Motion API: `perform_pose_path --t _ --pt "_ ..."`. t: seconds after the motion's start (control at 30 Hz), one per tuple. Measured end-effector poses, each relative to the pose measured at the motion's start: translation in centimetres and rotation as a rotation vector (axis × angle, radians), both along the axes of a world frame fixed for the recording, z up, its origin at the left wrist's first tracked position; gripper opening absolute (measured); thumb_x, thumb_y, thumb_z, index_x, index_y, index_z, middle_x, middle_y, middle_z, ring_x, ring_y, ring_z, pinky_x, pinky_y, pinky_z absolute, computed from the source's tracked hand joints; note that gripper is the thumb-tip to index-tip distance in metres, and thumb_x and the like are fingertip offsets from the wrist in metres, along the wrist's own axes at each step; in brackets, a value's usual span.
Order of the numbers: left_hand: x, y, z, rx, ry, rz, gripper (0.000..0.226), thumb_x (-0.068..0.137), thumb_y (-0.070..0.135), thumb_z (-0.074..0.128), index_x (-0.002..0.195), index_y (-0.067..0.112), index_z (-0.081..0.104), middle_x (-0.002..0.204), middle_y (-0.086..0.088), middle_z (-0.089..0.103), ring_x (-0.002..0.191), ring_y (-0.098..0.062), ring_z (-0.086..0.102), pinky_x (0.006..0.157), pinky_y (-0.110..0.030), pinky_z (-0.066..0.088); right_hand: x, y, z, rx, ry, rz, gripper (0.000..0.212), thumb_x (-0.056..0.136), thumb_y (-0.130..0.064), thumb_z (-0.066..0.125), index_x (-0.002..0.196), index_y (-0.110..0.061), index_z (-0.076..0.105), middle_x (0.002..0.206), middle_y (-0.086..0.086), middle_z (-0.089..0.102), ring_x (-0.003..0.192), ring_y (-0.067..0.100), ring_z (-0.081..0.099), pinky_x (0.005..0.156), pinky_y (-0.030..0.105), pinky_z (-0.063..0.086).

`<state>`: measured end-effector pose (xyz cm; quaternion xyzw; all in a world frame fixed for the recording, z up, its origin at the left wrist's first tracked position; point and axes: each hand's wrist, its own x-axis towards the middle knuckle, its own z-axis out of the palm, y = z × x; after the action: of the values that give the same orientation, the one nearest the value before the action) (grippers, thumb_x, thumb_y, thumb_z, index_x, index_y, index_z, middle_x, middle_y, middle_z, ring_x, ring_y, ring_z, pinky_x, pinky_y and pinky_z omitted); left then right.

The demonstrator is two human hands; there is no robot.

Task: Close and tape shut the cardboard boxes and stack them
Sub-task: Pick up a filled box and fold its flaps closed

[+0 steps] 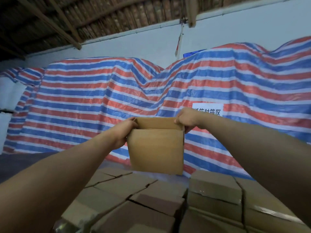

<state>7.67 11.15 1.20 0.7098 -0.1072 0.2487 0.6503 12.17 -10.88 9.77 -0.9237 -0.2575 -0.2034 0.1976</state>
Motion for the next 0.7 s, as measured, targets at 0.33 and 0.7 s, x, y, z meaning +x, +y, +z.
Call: perform_pose_path --t 0.33,0.7 --pt "-9.3 -11.7 -0.8 -0.059 -0.078 -0.175 0.065 0.093 0.073 0.026 0.107 0.027 0.070 0.096 0.000 0.076 0.084 -0.011 0.073 0.073 -0.032 0.050 -12.1 -13.3 0.5 0.117 0.212 -0.054 0.022 0.091 -0.002 0.051 0.080 -0.001 0.070 0.075 0.014 0.073 0.076 0.029 0.071 0.084 0.040 0.062" --pt "-13.1 -22.5 -4.0 -0.220 -0.084 -0.131 0.059 0.094 0.067 0.031 0.105 0.027 0.072 0.096 -0.002 0.076 0.086 -0.018 0.072 0.073 -0.035 0.054 -17.9 -23.2 -3.9 0.459 0.361 -0.095 0.018 0.091 -0.009 0.055 0.076 -0.010 0.065 0.052 0.001 0.061 0.045 0.016 0.061 0.061 0.036 0.059"
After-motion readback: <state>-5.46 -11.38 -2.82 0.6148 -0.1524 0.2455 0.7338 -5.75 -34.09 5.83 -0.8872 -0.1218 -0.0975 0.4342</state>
